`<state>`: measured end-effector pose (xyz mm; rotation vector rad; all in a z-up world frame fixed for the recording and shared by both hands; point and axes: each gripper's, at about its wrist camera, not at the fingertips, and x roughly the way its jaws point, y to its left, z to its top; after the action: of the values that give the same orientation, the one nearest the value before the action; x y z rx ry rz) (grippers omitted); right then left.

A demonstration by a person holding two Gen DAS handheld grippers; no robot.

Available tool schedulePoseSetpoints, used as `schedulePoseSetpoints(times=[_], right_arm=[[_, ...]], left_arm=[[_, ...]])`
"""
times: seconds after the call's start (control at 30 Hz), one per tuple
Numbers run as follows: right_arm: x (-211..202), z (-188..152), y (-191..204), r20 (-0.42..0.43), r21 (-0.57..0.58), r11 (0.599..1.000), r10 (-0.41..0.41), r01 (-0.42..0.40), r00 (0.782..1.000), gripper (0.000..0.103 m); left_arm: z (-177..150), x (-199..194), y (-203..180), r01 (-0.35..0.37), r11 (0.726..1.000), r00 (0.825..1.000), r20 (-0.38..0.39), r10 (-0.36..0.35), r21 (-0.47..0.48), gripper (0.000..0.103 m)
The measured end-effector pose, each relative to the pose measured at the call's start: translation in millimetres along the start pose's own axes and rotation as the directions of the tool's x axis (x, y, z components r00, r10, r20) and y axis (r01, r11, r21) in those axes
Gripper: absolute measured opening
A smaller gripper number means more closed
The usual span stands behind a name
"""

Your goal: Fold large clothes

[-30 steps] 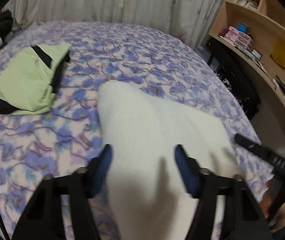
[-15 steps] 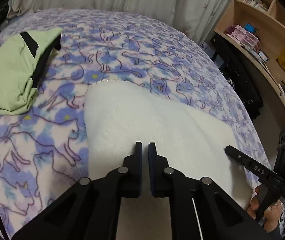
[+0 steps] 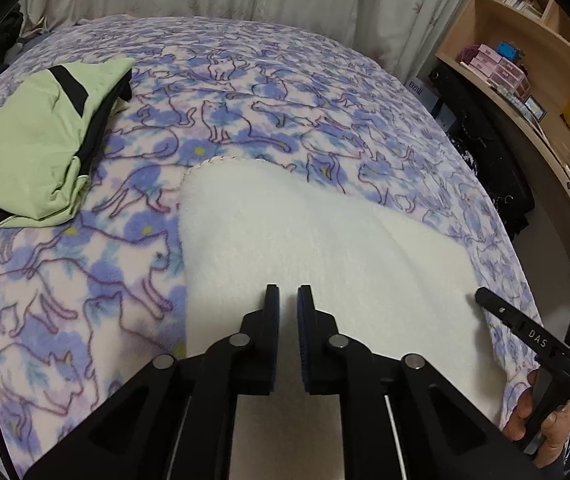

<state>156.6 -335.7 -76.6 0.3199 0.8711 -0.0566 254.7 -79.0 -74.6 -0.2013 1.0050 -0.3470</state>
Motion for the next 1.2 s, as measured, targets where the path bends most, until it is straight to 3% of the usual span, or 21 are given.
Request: schedulePoseSetpoints(times=[0.07,0.1,0.13,0.23,0.37,0.53,0.67,0.73,0.83,0.93,1.0,1.2], right_arm=[[-10.3,-1.1,-1.8,0.007,-0.006,1.000,-0.016,0.016,1.000,0.007],[-14.9,-2.1,-2.3,0.009,-0.007,1.000,-0.017,0.017,1.000,0.007],[-20.8,-3.6,-3.0,0.012,-0.008,1.000,-0.016,0.016,1.000,0.007],[-34.4,-7.9,-3.5,0.017,-0.011,1.000,-0.013,0.013,1.000,0.007],[-51.7,-20.9,-1.9,0.003,-0.015,1.000,-0.005,0.005,1.000,0.009],[-67.0,-47.2,-0.4,-0.022,-0.028,1.000,-0.004,0.003,1.000,0.035],[-73.9,-66.7,-1.8,-0.062,-0.027,1.000,0.010,-0.011,0.998,0.040],[-76.9,-74.5,-5.5,-0.084,-0.017,1.000,0.019,-0.020,0.996,0.045],[-80.1,-79.0,-12.0,-0.110,-0.004,0.999,0.034,-0.035,0.993,0.054],[-81.8,-79.5,-19.9,-0.128,0.014,0.998,0.061,-0.060,0.990,0.059],[-78.2,-77.8,-29.5,-0.151,0.058,0.994,0.104,-0.096,0.983,0.065],[-45.9,-69.0,-55.4,-0.216,0.232,0.947,0.274,-0.224,0.937,0.067]], left_arm=[[-2.8,-8.6,-0.9,-0.017,1.000,1.000,-0.002,0.017,-0.004,0.027],[-5.2,-14.7,-1.3,-0.041,0.999,0.999,0.003,0.041,-0.005,0.043],[-7.1,-19.8,-0.8,-0.056,0.998,0.998,0.011,0.056,-0.006,0.053],[-16.1,-36.8,0.5,-0.079,0.997,0.996,0.033,0.079,0.007,0.054],[-31.7,-51.7,6.4,-0.097,0.995,0.995,-0.001,0.097,0.014,0.054],[-56.8,-68.7,19.5,-0.116,0.993,0.992,-0.038,0.117,0.007,0.054],[-76.5,-77.9,27.7,-0.121,0.993,0.990,-0.075,0.121,-0.002,0.055],[-85.6,-81.2,31.9,-0.134,0.991,0.986,-0.099,0.133,-0.010,0.064],[-94.4,-83.7,39.3,-0.129,0.991,0.984,-0.123,0.125,-0.024,0.069],[-98.2,-82.6,45.4,-0.075,0.997,0.986,-0.152,0.069,-0.035,0.071],[-98.9,-79.9,48.7,-0.038,0.998,0.985,-0.168,0.029,-0.052,0.078],[-94.0,-60.2,49.5,0.111,0.984,0.973,-0.185,-0.135,-0.138,0.081]])
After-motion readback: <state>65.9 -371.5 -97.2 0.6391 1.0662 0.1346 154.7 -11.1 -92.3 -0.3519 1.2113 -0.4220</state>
